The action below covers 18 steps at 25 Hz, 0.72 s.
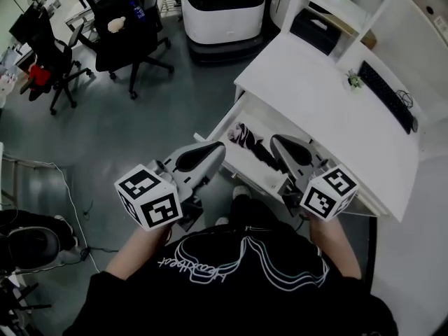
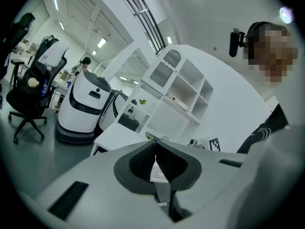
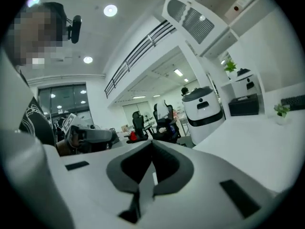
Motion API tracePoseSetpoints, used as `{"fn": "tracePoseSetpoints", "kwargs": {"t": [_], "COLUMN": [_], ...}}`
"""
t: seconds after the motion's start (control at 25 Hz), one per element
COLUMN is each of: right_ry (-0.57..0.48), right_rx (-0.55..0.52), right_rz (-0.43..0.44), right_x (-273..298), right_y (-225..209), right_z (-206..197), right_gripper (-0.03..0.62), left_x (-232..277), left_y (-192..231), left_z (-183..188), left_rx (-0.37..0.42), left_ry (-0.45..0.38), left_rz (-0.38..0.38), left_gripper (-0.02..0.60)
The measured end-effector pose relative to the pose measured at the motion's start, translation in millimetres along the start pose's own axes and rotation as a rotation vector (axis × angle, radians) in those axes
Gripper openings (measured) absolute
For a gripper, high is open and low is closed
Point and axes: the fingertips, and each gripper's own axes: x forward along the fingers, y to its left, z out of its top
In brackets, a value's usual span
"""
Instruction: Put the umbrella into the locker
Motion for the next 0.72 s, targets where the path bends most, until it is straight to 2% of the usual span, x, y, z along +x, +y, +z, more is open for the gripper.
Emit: {"fn": "tracePoseSetpoints", "kwargs": {"t": [0.28,0.4,0.72], "right_ry": [-0.028,-0.044,-0.065], "right_rx": [-0.126,-0.097,-0.074], "right_rz": [0.144,0.186,0.156], "right_x": [-23,-34,-50], "right_y": [75,91,92], "right_z": [27,23,8], "right_gripper": [0.003,0.003,0.003], "left_x": [-21,-28,-31], "left_y": [-41,-48,-60], "left_z": [14,10,-17], "left_rx": [0.070,0.083,0.070], "left_ry": [-0.041,-0.042,0.008], "left_rz": [-0.045,-0.045,-0.057], "left_gripper": [0.006,0.006,0.006]}}
